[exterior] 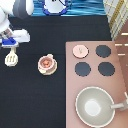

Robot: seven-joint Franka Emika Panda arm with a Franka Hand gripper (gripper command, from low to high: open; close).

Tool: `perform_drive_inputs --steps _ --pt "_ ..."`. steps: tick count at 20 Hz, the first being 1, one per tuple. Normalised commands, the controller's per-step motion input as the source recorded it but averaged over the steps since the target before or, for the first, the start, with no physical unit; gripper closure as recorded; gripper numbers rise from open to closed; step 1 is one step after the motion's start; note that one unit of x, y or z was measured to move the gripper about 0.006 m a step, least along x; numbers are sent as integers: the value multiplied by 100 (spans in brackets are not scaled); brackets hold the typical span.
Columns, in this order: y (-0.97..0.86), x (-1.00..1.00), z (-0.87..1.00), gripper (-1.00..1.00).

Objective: Take the lid off the pot, put the pot on the plate, and use the tool to push the pot to the front of the table.

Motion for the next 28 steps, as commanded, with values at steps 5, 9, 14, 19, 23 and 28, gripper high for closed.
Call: perform_drive_inputs --steps 5,9,14,19,23,28 --pt "70 -37 36 100" --pt "82 -49 9 100" --pt "85 -66 -17 100" --pt "74 -83 -54 100" --pt "54 -98 -78 100" --pt "35 -100 -83 100"
